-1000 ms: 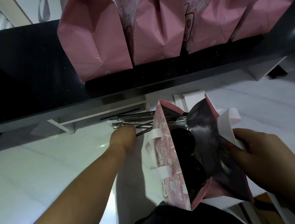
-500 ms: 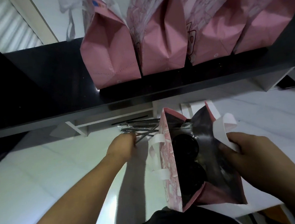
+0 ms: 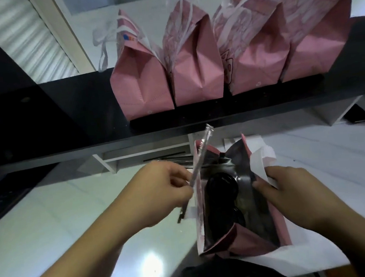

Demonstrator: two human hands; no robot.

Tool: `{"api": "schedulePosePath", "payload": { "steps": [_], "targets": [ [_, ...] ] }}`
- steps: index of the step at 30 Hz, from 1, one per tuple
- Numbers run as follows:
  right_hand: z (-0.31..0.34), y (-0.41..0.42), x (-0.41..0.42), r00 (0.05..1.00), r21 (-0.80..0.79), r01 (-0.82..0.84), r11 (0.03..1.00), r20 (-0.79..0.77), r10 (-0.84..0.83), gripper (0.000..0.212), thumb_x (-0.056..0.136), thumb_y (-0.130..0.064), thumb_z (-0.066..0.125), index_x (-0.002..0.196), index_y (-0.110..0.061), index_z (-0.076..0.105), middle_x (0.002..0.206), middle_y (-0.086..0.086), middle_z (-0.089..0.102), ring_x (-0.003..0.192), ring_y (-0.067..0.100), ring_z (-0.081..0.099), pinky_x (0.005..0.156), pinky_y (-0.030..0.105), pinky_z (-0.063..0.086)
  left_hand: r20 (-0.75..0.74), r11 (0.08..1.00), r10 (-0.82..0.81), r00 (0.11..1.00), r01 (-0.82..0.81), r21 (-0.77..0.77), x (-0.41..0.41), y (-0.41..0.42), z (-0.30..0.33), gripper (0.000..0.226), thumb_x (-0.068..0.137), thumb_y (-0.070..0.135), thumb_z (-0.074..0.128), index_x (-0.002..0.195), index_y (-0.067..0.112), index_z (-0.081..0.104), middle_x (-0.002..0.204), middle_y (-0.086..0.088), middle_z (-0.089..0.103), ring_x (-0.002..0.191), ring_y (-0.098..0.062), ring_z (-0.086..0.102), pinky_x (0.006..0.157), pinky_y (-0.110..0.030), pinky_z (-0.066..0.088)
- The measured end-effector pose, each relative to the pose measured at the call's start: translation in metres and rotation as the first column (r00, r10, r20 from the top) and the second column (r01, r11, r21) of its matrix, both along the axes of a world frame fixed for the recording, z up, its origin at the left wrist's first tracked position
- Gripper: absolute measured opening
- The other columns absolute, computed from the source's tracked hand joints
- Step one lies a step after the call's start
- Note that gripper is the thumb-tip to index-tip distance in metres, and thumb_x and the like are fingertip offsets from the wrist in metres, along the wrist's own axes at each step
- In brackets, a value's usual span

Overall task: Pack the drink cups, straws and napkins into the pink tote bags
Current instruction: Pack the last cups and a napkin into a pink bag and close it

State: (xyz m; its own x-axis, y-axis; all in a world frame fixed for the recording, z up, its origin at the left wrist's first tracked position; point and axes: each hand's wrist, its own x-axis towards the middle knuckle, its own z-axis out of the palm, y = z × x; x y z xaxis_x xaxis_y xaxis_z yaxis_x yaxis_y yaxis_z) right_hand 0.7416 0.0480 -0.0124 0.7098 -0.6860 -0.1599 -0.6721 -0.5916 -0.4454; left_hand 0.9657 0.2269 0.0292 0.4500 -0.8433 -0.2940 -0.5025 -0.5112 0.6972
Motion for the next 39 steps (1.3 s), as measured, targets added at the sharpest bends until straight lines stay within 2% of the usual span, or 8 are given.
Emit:
{"api": "schedulePosePath", "payload": {
  "steps": [4,12,18,23,28,32,35,39],
  "targets": [
    [-0.004,-0.003,-0.005,1.0,0.002,0.016,1.0,0.009,-0.016,0.034,0.1,-0.046,0.054,0.071,-0.029,0.051,0.06,-0.01,0.055,0.056,0.008,0.055,0.048,0.022,0.031,0.015,0.968,-0.171,0.985,0.166,0.188,-0.029,-0.033,0.007,0.012,0.083,0.02,0.068,0.089,0.023,0.078,0.079,-0.001,0.079,0.07,-0.028,0.077,0.065,-0.049,0.065],
    [0.003,-0.002,-0.002,1.0,-0.004,0.008,1.0,-0.01,-0.008,0.035,0.1,-0.043,0.056,0.07,-0.028,0.046,0.062,-0.006,0.055,0.058,0.01,0.055,0.048,0.024,0.033,0.102,0.896,-0.319,0.942,0.264,0.358,-0.067,-0.092,-0.022,0.015,0.086,0.023,0.071,0.085,0.013,0.082,0.073,-0.004,0.077,0.072,-0.025,0.075,0.067,-0.039,0.062],
    [0.011,0.002,-0.004,1.0,0.015,0.006,1.0,-0.008,-0.006,0.042,0.101,-0.044,0.057,0.066,-0.033,0.037,0.061,-0.006,0.051,0.057,0.008,0.052,0.046,0.019,0.026,0.148,0.915,-0.291,0.945,0.229,0.333,-0.078,-0.104,-0.041,0.016,0.089,0.025,0.075,0.1,0.014,0.08,0.085,-0.007,0.075,0.078,-0.025,0.072,0.07,-0.038,0.06],
    [0.007,0.0,-0.006,1.0,-0.001,0.008,1.0,0.002,-0.008,0.041,0.1,-0.044,0.057,0.065,-0.029,0.04,0.059,-0.005,0.052,0.055,0.011,0.051,0.046,0.024,0.027,0.142,0.936,-0.243,0.96,0.193,0.295,-0.068,-0.102,-0.039,0.019,0.094,0.026,0.068,0.092,0.011,0.08,0.08,-0.007,0.078,0.077,-0.026,0.076,0.067,-0.041,0.061],
    [0.005,0.002,-0.008,1.0,-0.008,0.008,1.0,-0.011,-0.008,0.038,0.098,-0.048,0.058,0.068,-0.03,0.045,0.061,-0.006,0.055,0.056,0.009,0.054,0.046,0.023,0.03,0.154,0.99,-0.117,0.981,0.104,0.094,-0.048,-0.103,-0.034,0.018,0.094,0.019,0.066,0.103,0.026,0.08,0.073,0.008,0.076,0.069,-0.009,0.074,0.068,-0.031,0.063],
    [0.01,0.008,-0.011,1.0,0.016,0.022,1.0,-0.003,-0.022,0.027,0.094,-0.052,0.06,0.104,-0.027,0.066,0.094,-0.009,0.071,0.084,0.014,0.065,0.068,0.03,0.05,0.413,0.985,0.017,0.91,0.055,-0.162,-0.019,-0.107,-0.035,0.023,0.09,0.02,0.069,0.112,0.027,0.07,0.102,0.013,0.067,0.09,-0.007,0.066,0.083,-0.028,0.054],
    [0.014,0.013,-0.016,1.0,0.08,0.022,0.997,-0.019,-0.021,0.02,0.09,-0.048,0.061,0.103,-0.033,0.065,0.096,-0.01,0.073,0.084,0.01,0.067,0.075,0.034,0.058,0.544,0.985,-0.106,0.832,0.162,-0.056,0.003,-0.11,-0.041,0.042,0.09,0.024,0.069,0.132,0.023,0.065,0.135,0.002,0.061,0.121,-0.02,0.059,0.105,-0.04,0.048],
    [0.014,0.014,-0.02,0.997,0.113,0.041,0.993,-0.072,-0.033,0.013,0.091,-0.04,0.057,0.092,-0.029,0.064,0.084,-0.008,0.071,0.078,0.012,0.067,0.072,0.04,0.059,0.595,0.974,-0.226,0.771,0.198,0.114,0.017,-0.11,-0.054,0.029,0.095,0.026,0.064,0.123,0.026,0.072,0.126,0.003,0.068,0.118,-0.023,0.061,0.1,-0.042,0.051]
  ]
}}
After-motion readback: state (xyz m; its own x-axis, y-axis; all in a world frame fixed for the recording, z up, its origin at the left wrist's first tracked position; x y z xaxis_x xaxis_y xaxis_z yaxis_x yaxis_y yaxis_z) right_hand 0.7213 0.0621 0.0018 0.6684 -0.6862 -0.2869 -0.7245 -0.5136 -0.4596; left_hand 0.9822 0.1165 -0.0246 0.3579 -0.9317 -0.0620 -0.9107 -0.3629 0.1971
